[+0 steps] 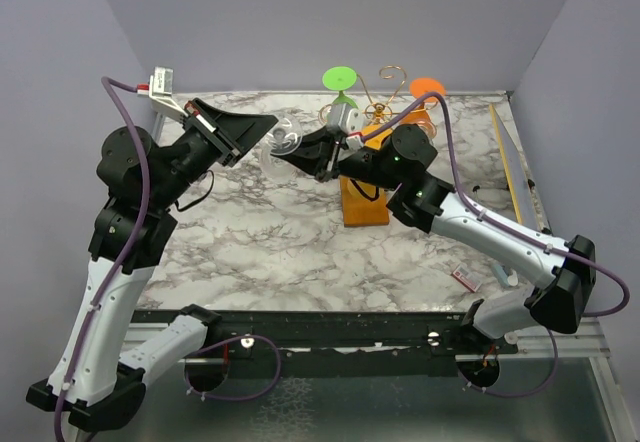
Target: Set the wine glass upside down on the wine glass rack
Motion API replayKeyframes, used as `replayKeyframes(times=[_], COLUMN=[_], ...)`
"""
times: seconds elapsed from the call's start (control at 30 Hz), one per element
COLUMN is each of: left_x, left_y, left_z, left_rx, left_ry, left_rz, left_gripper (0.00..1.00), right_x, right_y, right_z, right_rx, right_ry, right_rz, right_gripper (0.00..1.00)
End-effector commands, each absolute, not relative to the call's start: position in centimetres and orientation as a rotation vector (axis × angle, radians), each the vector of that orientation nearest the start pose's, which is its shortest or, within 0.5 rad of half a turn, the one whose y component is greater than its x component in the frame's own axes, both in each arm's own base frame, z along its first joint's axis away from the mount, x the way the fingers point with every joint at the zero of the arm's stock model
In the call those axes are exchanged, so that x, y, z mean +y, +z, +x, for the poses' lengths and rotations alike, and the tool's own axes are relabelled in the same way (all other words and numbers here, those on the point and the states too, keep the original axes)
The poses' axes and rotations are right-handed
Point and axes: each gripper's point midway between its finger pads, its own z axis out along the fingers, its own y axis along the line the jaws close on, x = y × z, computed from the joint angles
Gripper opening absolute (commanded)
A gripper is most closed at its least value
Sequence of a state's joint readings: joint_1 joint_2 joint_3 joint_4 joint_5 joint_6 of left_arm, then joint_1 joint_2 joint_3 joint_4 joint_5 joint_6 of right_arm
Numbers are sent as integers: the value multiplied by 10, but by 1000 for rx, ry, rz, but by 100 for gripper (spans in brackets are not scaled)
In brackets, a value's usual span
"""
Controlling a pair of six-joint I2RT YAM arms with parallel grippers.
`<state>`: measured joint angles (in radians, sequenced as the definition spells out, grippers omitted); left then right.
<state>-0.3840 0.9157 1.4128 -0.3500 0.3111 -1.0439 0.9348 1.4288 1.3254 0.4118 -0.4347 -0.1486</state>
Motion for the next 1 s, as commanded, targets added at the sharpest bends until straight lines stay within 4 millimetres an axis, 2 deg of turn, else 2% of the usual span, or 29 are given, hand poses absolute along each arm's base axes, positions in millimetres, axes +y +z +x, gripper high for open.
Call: replayKeyframes(times=[0.0,0.03,0.1,0.23,0.33,0.5,0.67,0.83,0.97], left_x=[-185,-184,-181,-170,-159,-154,-164,-173,-183], left_y=[514,515,520,535,545,554,558,571,579], left_z=[220,221,223,228,230,242,267,296,320], left_rx=[1553,1548,1530,1474,1431,1398,1406,1402,1390], left_ry=[-1347,-1342,-1317,-1244,-1185,-1125,-1115,-1071,-1056], left_rz=[-186,-186,-188,-197,-219,-232,-223,-187,-161], left_gripper=[0,0,0,0,0,0,0,0,0], right_x=[412,412,411,404,395,371,338,293,274], right_y=[483,483,483,482,480,483,498,508,510], right_z=[218,218,217,216,207,198,198,206,208], right_rx=[827,830,834,876,876,897,973,1058,1093], right_ry=[983,984,992,1007,1015,998,981,930,902], right_rz=[-904,-898,-889,-864,-873,-841,-700,-492,-410], right_gripper=[16,30,49,68,73,74,74,74,74])
